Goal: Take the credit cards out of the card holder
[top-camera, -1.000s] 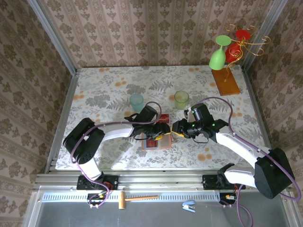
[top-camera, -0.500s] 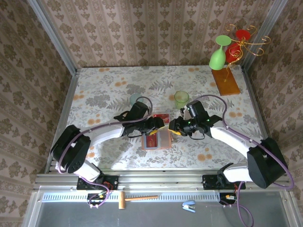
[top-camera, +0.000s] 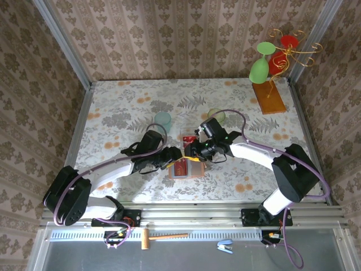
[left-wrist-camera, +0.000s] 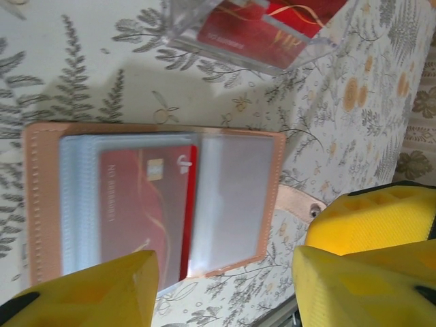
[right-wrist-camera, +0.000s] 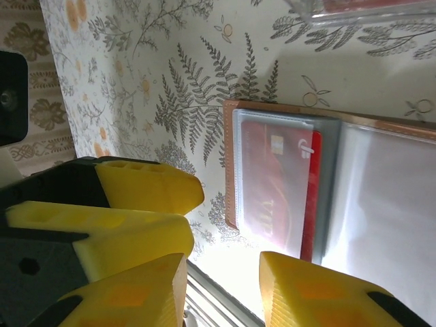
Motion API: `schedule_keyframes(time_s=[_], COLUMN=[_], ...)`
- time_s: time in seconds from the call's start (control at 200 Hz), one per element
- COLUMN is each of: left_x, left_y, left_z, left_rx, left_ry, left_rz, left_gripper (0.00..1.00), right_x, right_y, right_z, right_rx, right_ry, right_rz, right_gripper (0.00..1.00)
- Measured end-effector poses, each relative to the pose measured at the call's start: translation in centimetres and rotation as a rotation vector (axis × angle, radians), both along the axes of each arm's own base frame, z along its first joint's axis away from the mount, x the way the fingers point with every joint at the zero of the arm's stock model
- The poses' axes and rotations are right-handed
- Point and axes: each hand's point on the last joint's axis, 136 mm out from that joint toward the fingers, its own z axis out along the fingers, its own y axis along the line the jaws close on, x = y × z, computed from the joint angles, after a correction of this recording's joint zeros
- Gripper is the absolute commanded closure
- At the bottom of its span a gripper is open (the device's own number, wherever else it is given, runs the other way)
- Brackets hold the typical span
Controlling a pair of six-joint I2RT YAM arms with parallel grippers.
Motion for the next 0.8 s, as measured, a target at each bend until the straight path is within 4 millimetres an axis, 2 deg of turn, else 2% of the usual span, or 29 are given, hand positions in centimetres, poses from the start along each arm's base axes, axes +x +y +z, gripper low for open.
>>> schedule_keyframes(time_s=[0.225,0.445,0.58,0.8], left_x=[-1.0,-0.8,-0.7,-0.7], left_y=[1.1,0.8,0.7,0.7], left_z=[-2.0,-2.5,-2.9,-3.2], left_rx=[0.024,0.016,0.018,0.017], left_ry=[0.036,0.043,0.049,0.049], left_rz=[0.015,0.017,0.016,0.016], left_gripper=[0.57,0.68,0.73,0.77], right_x=[-0.1,-0.2,-0.1,-0.5], right_y=[0.5,0.5,0.8,1.2], right_z=[-1.5,-2.6,-3.3,-4.9], right_rx=[-0.023,-0.039,-0.042,-0.061], right_ry=[0.031,0.053,0.058,0.084], right_rz=[0.012,0.013,0.018,0.028], right_gripper=[0.71,0.79,0.79,0.79])
